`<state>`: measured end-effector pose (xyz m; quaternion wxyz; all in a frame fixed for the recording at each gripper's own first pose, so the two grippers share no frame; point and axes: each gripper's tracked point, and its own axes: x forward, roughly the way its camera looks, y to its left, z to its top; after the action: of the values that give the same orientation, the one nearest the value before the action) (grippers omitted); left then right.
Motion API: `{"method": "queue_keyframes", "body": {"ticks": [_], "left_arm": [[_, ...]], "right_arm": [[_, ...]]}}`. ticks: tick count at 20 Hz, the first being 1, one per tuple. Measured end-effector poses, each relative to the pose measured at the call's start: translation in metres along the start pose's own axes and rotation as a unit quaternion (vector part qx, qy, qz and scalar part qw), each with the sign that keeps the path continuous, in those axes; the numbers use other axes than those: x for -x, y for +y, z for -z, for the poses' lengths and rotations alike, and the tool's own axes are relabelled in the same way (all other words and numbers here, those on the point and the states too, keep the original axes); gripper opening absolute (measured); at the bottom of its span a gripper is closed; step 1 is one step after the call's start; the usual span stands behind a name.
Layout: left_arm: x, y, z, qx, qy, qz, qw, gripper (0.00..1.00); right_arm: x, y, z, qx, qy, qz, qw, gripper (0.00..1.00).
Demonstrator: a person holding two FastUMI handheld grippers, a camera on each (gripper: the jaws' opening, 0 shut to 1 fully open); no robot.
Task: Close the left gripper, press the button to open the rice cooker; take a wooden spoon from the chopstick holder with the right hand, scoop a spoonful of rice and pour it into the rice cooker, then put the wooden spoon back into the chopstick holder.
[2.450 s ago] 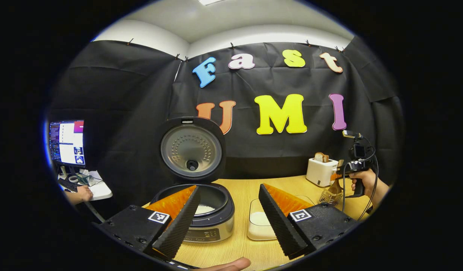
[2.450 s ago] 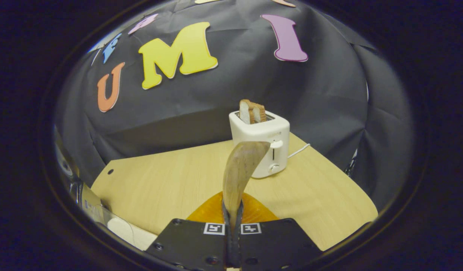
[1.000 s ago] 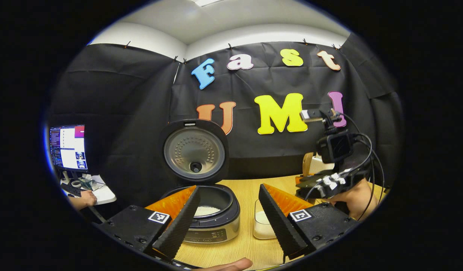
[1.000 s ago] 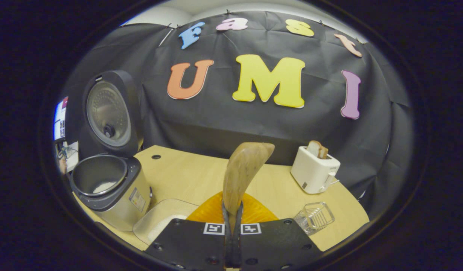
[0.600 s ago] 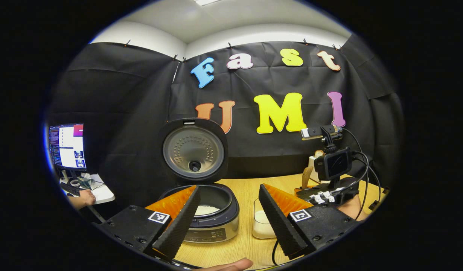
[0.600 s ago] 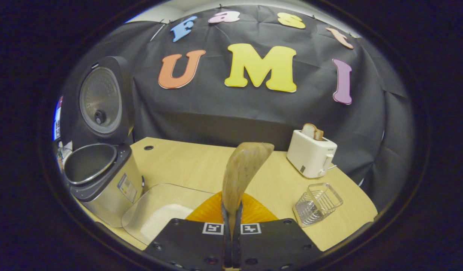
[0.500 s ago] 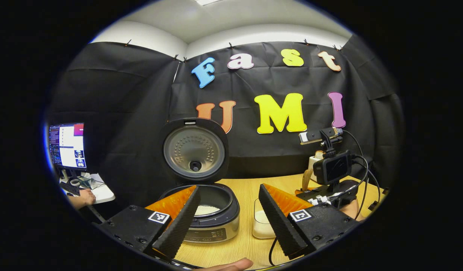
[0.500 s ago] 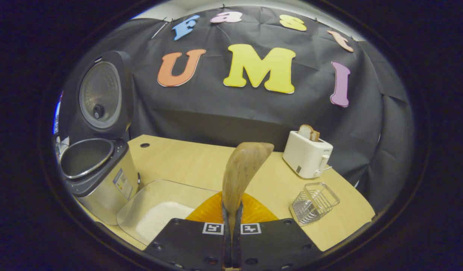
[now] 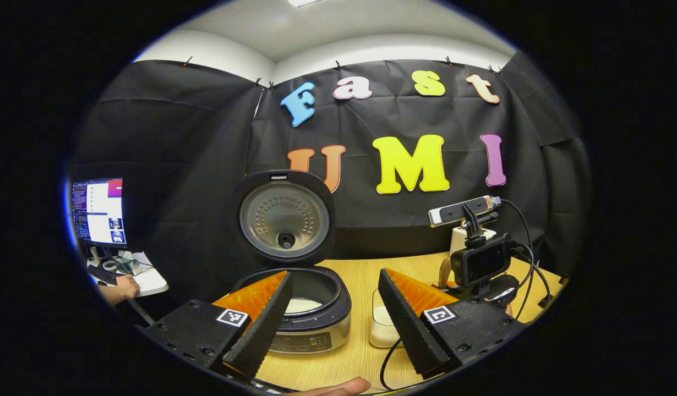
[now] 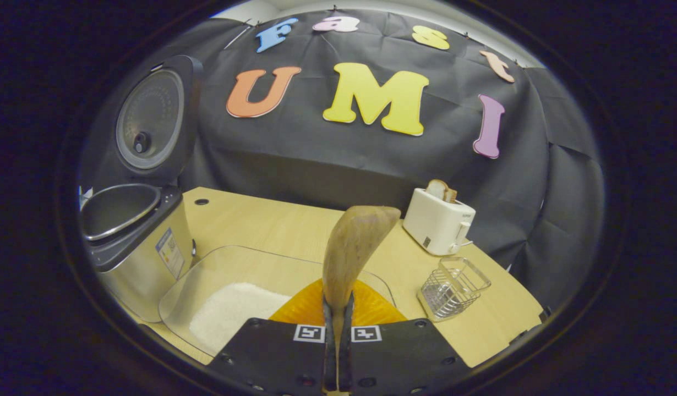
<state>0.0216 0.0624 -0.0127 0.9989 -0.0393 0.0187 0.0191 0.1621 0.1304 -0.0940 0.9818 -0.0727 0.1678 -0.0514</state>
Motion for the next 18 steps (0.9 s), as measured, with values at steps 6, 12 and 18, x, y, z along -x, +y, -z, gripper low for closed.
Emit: {"method": "queue_keyframes", "body": {"ticks": [6, 12, 18], "left_arm": [[0.001, -0.002, 0.000, 0.001, 0.000, 0.010, 1.000, 1.00], [0.000, 0.008, 0.002, 0.021, 0.005, 0.008, 1.000, 1.00], [-0.001, 0.012, 0.002, 0.030, 0.006, 0.010, 0.999, 0.95]], "right_arm": [[0.004, 0.033, 0.001, -0.016, 0.009, -0.014, 1.000, 0.02], [0.005, 0.047, -0.002, -0.052, 0.015, -0.014, 0.998, 0.02], [0.012, 0.063, -0.007, -0.076, 0.014, -0.033, 0.996, 0.02]]}}
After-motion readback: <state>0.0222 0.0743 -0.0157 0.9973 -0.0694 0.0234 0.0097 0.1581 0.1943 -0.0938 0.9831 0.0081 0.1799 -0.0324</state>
